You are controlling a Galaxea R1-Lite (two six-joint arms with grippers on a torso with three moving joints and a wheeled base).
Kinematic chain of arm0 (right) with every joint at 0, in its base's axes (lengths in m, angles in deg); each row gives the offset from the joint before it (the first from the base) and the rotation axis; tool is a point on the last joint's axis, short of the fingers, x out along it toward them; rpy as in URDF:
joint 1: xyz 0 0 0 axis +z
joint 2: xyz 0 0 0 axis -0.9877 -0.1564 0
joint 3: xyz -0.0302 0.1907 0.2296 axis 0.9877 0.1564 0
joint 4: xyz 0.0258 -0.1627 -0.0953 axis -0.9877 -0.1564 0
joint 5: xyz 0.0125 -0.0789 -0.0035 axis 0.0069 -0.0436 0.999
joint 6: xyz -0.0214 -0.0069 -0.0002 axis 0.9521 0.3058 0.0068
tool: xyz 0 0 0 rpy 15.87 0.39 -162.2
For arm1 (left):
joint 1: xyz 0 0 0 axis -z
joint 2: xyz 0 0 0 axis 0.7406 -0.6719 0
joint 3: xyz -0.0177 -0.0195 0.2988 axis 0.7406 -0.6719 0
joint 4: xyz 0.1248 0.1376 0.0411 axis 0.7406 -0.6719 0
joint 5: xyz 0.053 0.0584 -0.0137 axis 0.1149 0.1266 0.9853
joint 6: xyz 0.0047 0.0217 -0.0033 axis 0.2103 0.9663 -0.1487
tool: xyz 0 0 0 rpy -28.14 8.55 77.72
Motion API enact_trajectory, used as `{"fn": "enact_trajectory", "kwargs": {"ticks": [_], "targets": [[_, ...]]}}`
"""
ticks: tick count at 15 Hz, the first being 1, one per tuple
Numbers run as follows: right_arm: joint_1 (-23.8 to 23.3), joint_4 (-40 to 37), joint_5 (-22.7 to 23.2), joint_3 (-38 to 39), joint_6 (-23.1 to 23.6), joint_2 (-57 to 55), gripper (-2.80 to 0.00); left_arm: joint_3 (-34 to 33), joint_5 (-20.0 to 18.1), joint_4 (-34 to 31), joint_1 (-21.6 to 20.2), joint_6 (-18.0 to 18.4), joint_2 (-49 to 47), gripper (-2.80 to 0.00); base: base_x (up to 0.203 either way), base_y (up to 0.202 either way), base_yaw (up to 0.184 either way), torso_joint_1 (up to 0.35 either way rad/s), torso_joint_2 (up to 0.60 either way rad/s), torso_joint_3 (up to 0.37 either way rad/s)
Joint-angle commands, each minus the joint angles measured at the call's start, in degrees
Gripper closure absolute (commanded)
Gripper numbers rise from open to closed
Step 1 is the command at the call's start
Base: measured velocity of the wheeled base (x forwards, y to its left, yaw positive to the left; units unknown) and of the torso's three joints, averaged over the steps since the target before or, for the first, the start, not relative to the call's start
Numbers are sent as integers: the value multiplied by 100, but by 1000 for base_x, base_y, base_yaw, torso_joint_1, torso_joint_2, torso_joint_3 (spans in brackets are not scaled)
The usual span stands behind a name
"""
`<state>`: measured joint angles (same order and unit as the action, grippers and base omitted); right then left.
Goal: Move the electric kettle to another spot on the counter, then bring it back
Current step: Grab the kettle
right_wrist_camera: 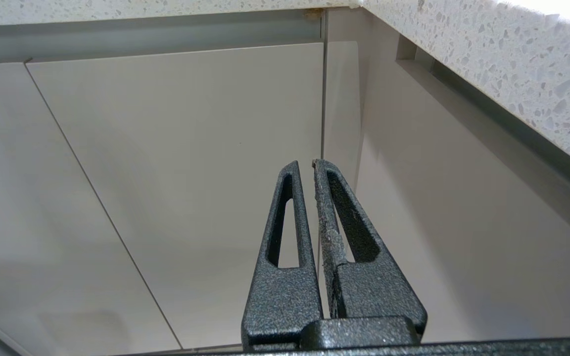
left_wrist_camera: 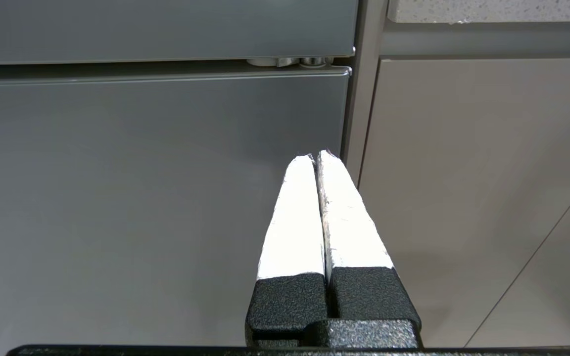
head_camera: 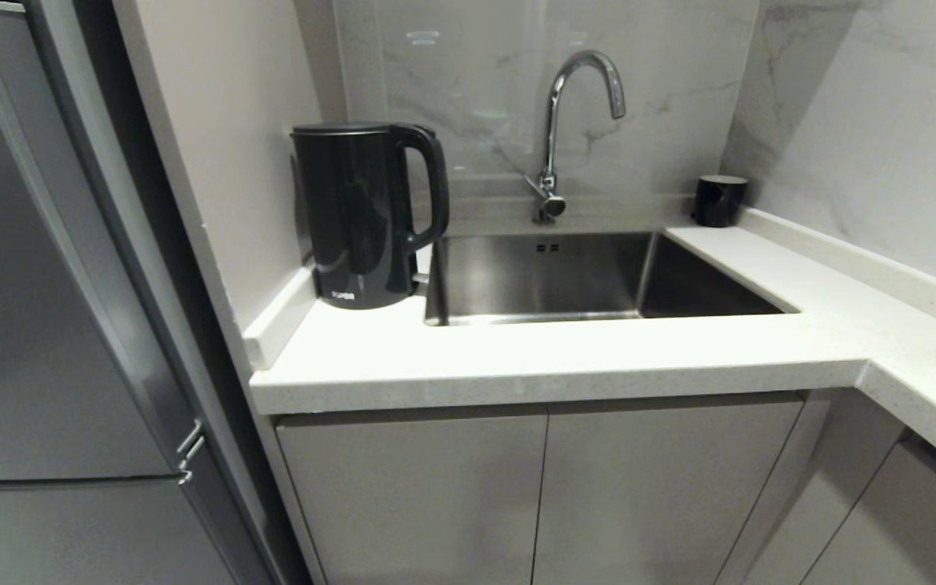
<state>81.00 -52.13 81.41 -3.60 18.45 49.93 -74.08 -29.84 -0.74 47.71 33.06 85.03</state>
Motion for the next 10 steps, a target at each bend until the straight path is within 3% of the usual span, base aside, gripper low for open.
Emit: {"fn": "enact_trajectory", "kwargs": {"ticks": [1, 10], "targets": [[0, 0, 4, 1, 1, 0, 0, -26, 0, 5, -1, -2, -7, 0, 0, 0, 0, 0, 0, 0], [0, 0, 4, 1, 1, -1, 0, -26, 0, 5, -1, -2, -7, 0, 0, 0, 0, 1, -14, -15]]}}
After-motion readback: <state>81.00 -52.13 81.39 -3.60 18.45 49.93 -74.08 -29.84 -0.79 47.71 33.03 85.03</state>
